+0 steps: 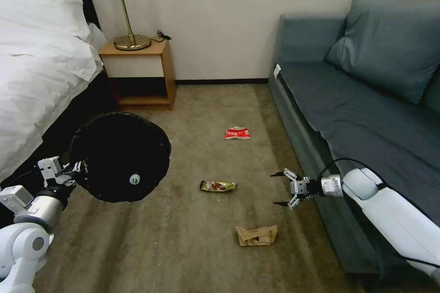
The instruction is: Pick up the trash bin, then pick up the garbage on the floor and place it into the trash bin.
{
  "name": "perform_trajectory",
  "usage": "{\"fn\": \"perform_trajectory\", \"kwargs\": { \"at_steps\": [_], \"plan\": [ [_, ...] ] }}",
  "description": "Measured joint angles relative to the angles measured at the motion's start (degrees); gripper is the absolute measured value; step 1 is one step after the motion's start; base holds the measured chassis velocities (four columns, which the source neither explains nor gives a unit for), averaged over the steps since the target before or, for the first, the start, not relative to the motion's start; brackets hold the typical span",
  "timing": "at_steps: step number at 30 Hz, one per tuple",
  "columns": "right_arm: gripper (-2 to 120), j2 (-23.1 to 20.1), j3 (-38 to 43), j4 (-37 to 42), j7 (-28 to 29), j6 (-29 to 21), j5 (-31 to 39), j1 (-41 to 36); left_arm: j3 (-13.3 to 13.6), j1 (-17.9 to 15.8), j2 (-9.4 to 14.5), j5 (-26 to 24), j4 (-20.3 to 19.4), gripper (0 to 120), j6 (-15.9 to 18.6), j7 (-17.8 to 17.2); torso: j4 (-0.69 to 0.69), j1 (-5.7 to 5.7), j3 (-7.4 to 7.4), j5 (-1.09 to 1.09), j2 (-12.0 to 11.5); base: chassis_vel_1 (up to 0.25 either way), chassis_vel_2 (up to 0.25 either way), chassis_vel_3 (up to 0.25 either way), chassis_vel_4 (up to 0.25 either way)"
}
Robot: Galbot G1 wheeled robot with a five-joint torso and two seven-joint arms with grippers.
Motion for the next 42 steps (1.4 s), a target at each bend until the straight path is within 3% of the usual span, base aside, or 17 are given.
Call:
{"fn": "perform_trajectory", "kwargs": {
  "at_steps": [8, 17, 25, 42],
  "plan": [
    [100, 1.23, -8.68, -1.56, -10.62, -2.78, 1.73, 4.8, 0.02, 0.0, -1.3, 1.35, 0.29, 1, -0.76, 0.65, -0.02, 0.0, 0.0, -0.04, 0.0, 0.0, 0.0, 0.0, 0.0],
    [100, 4.64, -12.21, -6.64, -8.88, -3.4, 1.03, 6.62, 0.36, -0.48, -2.25, 2.88, 0.92, 1, -1.21, 0.86, -0.02, 0.0, 0.0, -0.04, 0.0, 0.0, 0.0, 0.0, 0.0],
    [100, 10.14, -11.71, -17.59, -7.34, -1.06, -5.29, 7.17, 0.61, -0.98, -2.2, 3.57, 1.4, 1, -1.32, 0.87, -0.02, 0.0, 0.0, -0.01, 0.0, 0.0, 0.0, 0.0, 0.0],
    [100, 10.99, -10.66, -17.58, -5.88, -1.15, -6.31, 4.42, 1.51, -1.24, -2.45, 4.0, 1.29, 1, -1.29, 0.48, -0.02, 0.0, -0.01, -0.03, 0.0, 0.0, 0.0, 0.0, 0.0]
  ]
}}
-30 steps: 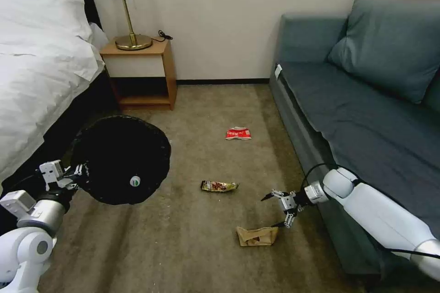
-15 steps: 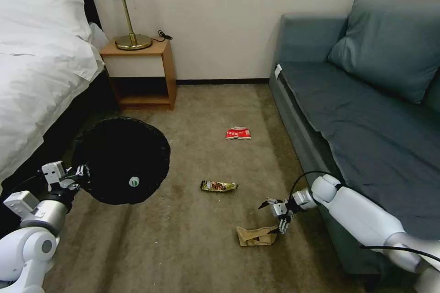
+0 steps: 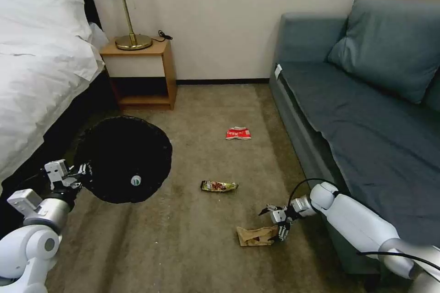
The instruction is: Pick up the trash bin, then pick up the garbage on the floor and place it into the trash bin.
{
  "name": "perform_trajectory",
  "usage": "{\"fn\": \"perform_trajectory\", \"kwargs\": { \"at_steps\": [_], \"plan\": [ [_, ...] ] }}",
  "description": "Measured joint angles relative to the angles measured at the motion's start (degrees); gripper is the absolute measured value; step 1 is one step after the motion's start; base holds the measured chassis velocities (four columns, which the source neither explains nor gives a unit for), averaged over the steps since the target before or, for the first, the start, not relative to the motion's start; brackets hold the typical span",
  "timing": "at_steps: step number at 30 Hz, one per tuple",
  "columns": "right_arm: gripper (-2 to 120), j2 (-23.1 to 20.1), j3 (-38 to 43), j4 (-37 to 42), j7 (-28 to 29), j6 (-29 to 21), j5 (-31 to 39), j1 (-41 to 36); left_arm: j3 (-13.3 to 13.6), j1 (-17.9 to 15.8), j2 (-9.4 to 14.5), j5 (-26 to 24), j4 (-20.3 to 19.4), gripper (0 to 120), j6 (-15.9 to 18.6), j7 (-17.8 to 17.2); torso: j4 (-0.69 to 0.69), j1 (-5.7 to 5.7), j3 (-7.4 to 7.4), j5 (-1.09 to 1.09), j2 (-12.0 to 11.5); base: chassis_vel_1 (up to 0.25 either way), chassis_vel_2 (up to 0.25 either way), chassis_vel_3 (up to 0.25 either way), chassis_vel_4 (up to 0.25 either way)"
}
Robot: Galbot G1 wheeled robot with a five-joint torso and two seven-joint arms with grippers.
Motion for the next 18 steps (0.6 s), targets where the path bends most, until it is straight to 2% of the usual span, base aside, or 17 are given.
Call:
{"fn": "perform_trajectory", "kwargs": {
  "at_steps": [9, 12, 13, 14, 15, 17, 18],
  "plan": [
    [100, 1.14, -0.04, -0.42, 0.38, -0.4, -0.21, -0.29, -0.2, 0.41, -0.11, 0.12, -0.36, 1, 0.0, 0.02, 0.01, 0.0, 0.0, 0.0, 0.0, 0.0, 0.0, 0.0, 0.0],
    [85, 1.22, -0.08, -0.18, 0.59, -0.61, 0.09, -0.26, -0.08, 0.33, -0.15, 0.21, -0.42, 1, 0.0, 0.0, 0.0, 0.0, 0.0, 0.0, 0.0, 0.0, 0.0, 0.0, 0.0],
    [85, 1.22, -0.08, -0.18, 0.59, -0.61, 0.09, -0.26, -0.08, 0.33, -0.15, 0.21, -0.42, 1, 0.0, 0.0, 0.0, 0.0, 0.0, 0.0, 0.0, 0.0, 0.0, 0.0, 0.0],
    [79, 1.23, -0.1, -0.12, 0.59, -0.64, 0.14, -0.28, 0.0, 0.25, -0.19, 0.25, -0.42, 1, 0.0, 0.0, 0.0, 0.0, 0.0, 0.0, 0.0, 0.0, 0.0, 0.0, 0.0],
    [79, 1.23, -0.1, -0.12, 0.59, -0.64, 0.14, -0.28, 0.0, 0.25, -0.19, 0.25, -0.42, 1, 0.0, 0.0, 0.0, 0.0, 0.0, 0.0, 0.0, 0.0, 0.0, 0.0, 0.0],
    [67, 1.37, 0.0, -0.3, 0.54, -0.66, 0.09, -0.56, 0.13, 0.13, -0.22, 0.3, -0.43, 1, 0.0, -0.03, 0.0, 0.0, 0.0, 0.01, 0.0, 0.0, 0.0, 0.0, 0.0],
    [67, 1.37, 0.0, -0.3, 0.54, -0.66, 0.09, -0.56, 0.13, 0.13, -0.22, 0.3, -0.43, 1, 0.0, -0.03, 0.0, 0.0, 0.0, 0.01, 0.0, 0.0, 0.0, 0.0, 0.0]
  ]
}}
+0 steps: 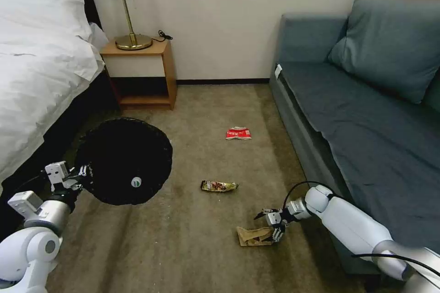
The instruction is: Pick up the trash bin, then pick up the garbage on the floor and place it into the trash bin.
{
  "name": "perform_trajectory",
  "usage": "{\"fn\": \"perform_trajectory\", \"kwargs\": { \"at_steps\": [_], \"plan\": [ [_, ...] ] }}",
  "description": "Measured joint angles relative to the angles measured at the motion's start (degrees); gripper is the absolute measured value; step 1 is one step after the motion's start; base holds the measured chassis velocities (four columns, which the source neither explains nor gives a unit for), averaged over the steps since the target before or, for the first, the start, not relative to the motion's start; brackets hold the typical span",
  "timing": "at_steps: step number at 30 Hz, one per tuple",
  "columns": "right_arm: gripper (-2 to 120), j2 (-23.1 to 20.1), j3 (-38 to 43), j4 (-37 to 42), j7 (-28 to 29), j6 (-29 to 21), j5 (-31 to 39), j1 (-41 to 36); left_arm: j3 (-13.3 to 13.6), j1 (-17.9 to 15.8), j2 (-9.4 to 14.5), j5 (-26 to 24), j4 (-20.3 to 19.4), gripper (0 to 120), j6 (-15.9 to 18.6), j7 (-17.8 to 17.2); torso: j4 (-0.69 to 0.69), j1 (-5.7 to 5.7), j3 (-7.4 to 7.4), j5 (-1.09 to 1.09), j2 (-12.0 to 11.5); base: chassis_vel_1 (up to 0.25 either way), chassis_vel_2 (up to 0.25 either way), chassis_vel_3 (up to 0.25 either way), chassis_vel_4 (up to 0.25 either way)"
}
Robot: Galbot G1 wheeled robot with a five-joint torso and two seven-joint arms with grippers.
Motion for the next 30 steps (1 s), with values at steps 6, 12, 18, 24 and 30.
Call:
{"fn": "perform_trajectory", "kwargs": {
  "at_steps": [6, 12, 18, 24, 30],
  "plan": [
    [45, -0.03, 0.88, -0.37, -0.11, 0.0, -0.97, -1.08, -0.06, 0.31, 0.01, 0.05, -0.17, 1, 0.0, -0.01, -0.01, 0.0, 0.0, -0.01, 0.0, 0.0, 0.0, 0.0, 0.0],
    [25, -0.28, 1.64, 0.04, -0.08, 0.0, -1.08, -1.8, -0.18, 0.58, 0.06, 0.14, -0.48, 1, 0.0, -0.02, 0.0, 0.0, 0.0, 0.0, 0.0, 0.0, 0.0, 0.0, 0.0],
    [1, -0.78, 2.53, 0.45, 0.73, 0.05, 0.25, -1.84, 0.14, 0.44, -0.03, 0.25, -0.92, 1, 0.0, -0.32, -0.01, 0.0, 0.0, -0.01, 0.0, 0.0, 0.0, 0.0, 0.0],
    [0, -1.42, 3.97, 1.49, 2.58, 0.12, 3.6, -2.16, -0.04, 0.83, -0.03, 0.23, -1.36, 1, 0.04, -0.5, -0.01, 0.0, 0.0, 0.0, 0.0, 0.0, 0.0, 0.0, 0.0],
    [0, -2.78, 9.65, 4.45, 4.95, -0.41, 11.82, -2.29, 0.04, 0.97, -0.28, 0.17, -1.42, 1, 0.05, -0.89, 0.01, 0.0, 0.0, 0.01, 0.0, 0.0, 0.0, 0.0, 0.0]
  ]
}}
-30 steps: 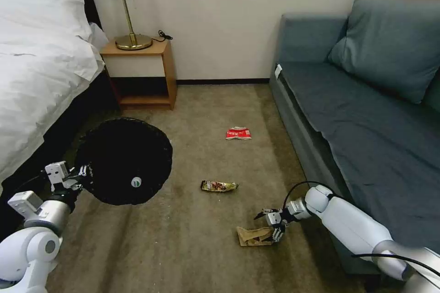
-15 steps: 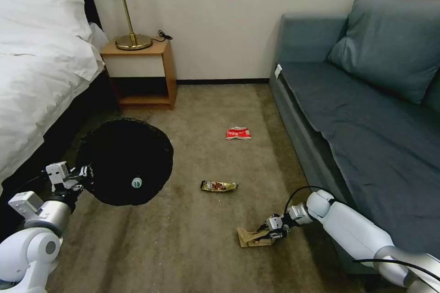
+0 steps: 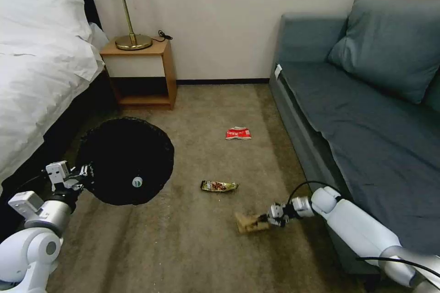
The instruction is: Pick up the trash bin, then pick up the garbage on the floor and place it into the trash bin.
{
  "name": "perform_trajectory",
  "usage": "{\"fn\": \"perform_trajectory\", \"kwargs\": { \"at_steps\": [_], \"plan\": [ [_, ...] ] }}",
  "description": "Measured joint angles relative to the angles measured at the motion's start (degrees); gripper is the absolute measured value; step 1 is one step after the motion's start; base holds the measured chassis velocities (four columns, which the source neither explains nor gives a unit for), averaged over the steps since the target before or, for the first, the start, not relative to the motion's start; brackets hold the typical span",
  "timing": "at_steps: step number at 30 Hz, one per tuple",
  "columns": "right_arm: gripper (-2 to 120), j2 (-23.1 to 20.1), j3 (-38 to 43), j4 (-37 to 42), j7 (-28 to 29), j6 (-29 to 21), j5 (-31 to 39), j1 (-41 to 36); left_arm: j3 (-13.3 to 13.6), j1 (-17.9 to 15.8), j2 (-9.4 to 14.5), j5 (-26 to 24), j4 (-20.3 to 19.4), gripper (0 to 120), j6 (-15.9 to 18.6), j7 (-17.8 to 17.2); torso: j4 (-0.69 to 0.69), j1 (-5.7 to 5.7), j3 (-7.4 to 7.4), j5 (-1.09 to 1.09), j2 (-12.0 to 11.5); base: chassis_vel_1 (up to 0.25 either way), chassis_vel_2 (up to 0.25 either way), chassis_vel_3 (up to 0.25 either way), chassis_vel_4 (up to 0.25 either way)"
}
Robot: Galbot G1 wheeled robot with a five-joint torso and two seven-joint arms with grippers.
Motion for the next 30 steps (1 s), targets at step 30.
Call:
{"fn": "perform_trajectory", "kwargs": {
  "at_steps": [30],
  "plan": [
    [0, -2.8, -3.15, 43.06, 14.87, -10.49, 32.68, 0.36, 4.51, 0.5, -0.76, 2.79, 0.62, 1, 0.64, -2.17, 0.0, 0.0, 0.0, -0.01, 0.0, 0.0, 0.0, 0.0, 0.0]
  ]
}}
